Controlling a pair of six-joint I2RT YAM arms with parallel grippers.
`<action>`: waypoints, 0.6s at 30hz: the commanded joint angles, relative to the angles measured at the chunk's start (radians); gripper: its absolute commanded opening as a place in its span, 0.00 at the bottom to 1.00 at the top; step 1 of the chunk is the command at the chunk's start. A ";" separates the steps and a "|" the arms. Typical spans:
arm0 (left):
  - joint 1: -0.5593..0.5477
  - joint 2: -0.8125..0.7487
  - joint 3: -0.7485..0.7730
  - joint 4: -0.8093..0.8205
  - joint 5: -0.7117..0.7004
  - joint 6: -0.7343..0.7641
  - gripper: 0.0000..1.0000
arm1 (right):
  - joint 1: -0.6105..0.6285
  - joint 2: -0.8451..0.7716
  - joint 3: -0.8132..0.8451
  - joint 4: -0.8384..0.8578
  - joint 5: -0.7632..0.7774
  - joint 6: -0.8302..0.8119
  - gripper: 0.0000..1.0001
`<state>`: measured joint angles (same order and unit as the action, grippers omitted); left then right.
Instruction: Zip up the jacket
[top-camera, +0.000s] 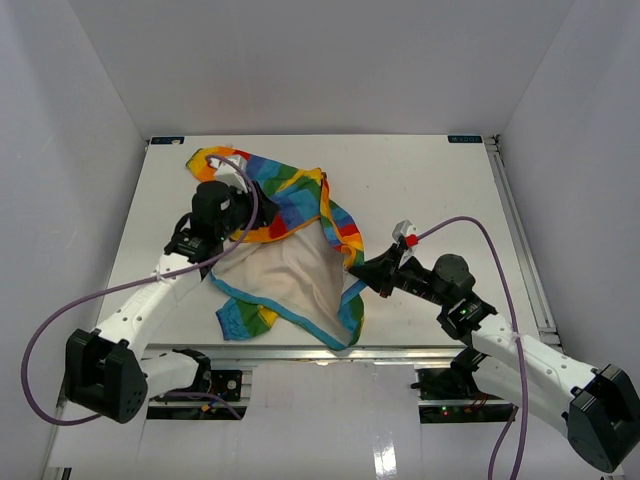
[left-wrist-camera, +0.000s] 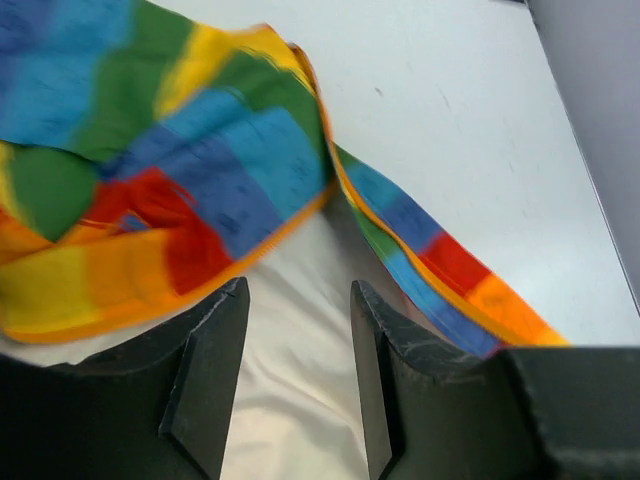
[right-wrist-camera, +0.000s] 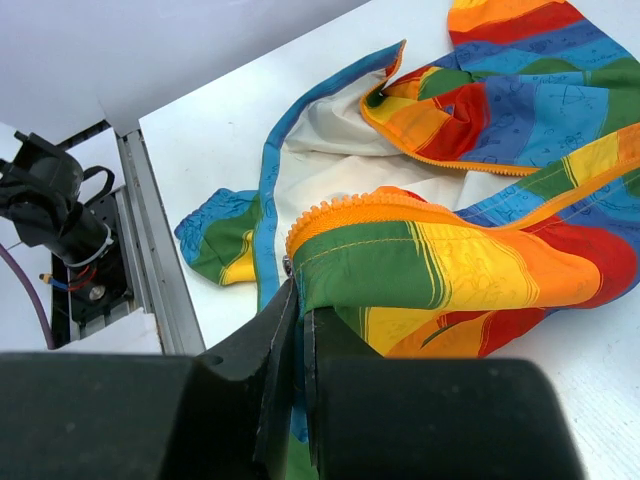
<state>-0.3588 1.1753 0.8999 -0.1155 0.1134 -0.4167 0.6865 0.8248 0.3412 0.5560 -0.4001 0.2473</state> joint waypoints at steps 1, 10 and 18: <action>0.167 0.048 0.142 -0.166 -0.090 0.023 0.56 | -0.002 -0.036 0.004 0.056 -0.044 -0.028 0.08; 0.559 0.232 0.067 -0.053 0.134 -0.021 0.58 | -0.001 -0.043 -0.006 0.065 -0.067 -0.028 0.08; 0.596 0.446 0.080 -0.038 0.358 0.007 0.59 | -0.001 -0.033 -0.009 0.070 -0.066 -0.028 0.08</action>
<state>0.2523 1.6257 0.9944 -0.1819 0.3099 -0.4204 0.6865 0.7940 0.3315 0.5598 -0.4522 0.2279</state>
